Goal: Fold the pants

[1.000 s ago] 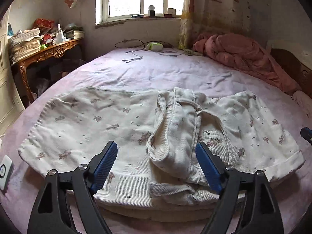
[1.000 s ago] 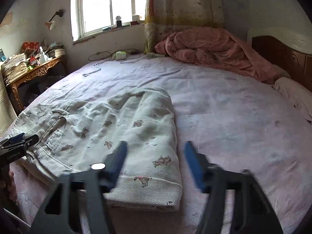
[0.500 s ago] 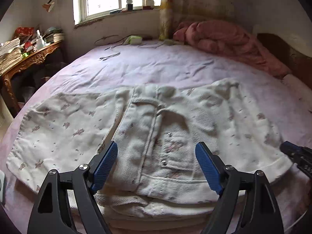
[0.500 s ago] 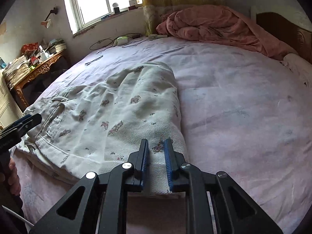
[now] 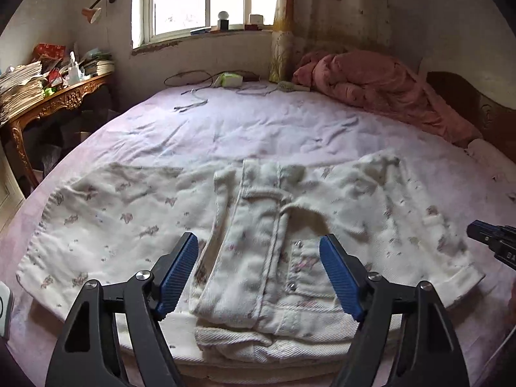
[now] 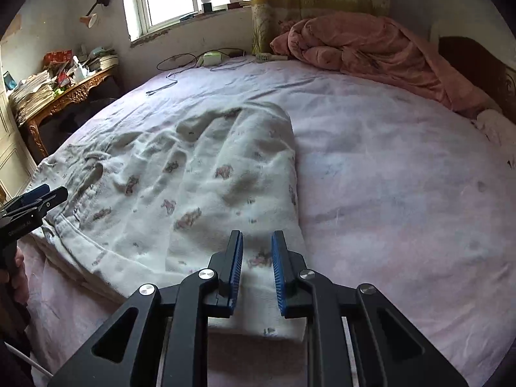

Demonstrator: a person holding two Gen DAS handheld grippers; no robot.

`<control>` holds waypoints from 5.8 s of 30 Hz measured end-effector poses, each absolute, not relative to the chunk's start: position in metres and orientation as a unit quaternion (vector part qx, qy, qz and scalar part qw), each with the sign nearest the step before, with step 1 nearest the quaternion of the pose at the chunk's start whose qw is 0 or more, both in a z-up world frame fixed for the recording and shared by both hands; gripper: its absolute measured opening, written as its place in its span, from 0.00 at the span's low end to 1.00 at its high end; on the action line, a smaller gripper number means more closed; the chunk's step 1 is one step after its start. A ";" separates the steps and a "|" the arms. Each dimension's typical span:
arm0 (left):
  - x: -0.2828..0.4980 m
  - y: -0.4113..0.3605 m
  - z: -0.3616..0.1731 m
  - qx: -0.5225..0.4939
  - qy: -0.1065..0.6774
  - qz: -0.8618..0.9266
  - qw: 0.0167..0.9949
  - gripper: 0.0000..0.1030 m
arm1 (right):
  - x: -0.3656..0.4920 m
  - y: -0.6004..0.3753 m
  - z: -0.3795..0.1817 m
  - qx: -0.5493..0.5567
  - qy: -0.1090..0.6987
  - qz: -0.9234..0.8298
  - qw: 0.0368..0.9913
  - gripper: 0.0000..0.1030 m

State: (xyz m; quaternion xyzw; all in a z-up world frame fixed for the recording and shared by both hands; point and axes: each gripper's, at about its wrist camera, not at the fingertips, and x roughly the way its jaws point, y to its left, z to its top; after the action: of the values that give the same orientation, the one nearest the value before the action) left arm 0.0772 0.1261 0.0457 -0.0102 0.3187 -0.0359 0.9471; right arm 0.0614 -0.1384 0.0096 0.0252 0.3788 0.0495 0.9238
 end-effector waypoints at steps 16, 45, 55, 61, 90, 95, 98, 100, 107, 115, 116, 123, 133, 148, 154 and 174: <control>0.226 0.107 0.021 -0.071 0.405 -0.025 0.911 0.31 | 0.240 -0.143 0.020 0.138 0.436 0.070 0.886 0.17; 0.095 0.129 0.083 -0.059 0.286 -0.079 0.953 0.76 | 0.122 -0.123 0.058 0.104 0.360 0.091 0.923 0.07; 0.037 0.260 0.031 -0.147 0.338 0.059 0.928 0.89 | 0.071 -0.060 0.033 0.068 0.367 0.147 0.916 0.08; 0.019 0.319 0.001 -0.252 0.354 0.074 0.898 0.76 | 0.076 -0.047 0.010 0.055 0.392 0.129 0.909 0.08; 0.059 0.327 0.036 -0.244 0.288 0.080 0.923 0.05 | 0.049 -0.057 -0.005 0.014 0.394 0.088 0.915 0.08; 0.056 0.263 0.091 -0.173 0.241 0.011 0.955 0.05 | 0.044 -0.075 -0.004 0.029 0.393 0.077 0.916 0.08; 0.067 0.221 0.106 -0.147 0.235 -0.031 0.960 0.05 | 0.040 -0.086 -0.004 0.035 0.392 0.070 0.917 0.08; 0.072 0.194 0.108 -0.134 0.237 -0.055 0.961 0.05 | 0.037 -0.094 -0.002 0.037 0.389 0.063 0.918 0.08; 0.081 0.099 0.099 -0.073 0.245 -0.128 0.958 0.06 | 0.024 -0.128 0.004 0.044 0.381 0.026 0.923 0.08; 0.076 0.027 0.063 0.009 0.274 -0.171 0.947 0.08 | 0.014 -0.168 0.003 0.067 0.383 -0.013 0.921 0.08; 0.077 0.025 0.052 0.016 0.289 -0.170 0.942 0.09 | 0.013 -0.172 0.002 0.071 0.384 -0.015 0.920 0.08; 0.061 0.030 0.002 0.066 0.340 -0.192 0.918 0.39 | 0.013 -0.179 0.005 0.092 0.377 -0.007 0.922 0.37; 0.005 0.076 0.049 0.012 0.261 -0.184 0.948 0.70 | 0.029 -0.135 0.032 0.069 0.351 0.062 0.932 0.54; 0.042 0.173 0.041 -0.073 0.301 -0.110 0.944 0.77 | 0.053 -0.090 0.001 0.112 0.407 0.144 0.895 0.60; 0.063 0.130 0.054 -0.023 0.305 -0.152 0.940 0.42 | 0.061 -0.083 -0.005 0.114 0.413 0.156 0.890 0.22; 0.031 0.119 0.002 -0.019 0.352 -0.176 0.919 0.40 | 0.072 -0.001 -0.004 -0.073 0.390 0.160 0.904 0.39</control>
State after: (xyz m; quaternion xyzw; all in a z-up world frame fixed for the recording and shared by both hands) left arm 0.0313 0.1190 0.0022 -0.0185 0.3524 -0.1759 0.9190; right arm 0.0715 -0.0014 -0.0044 -0.0734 0.3902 0.1602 0.9037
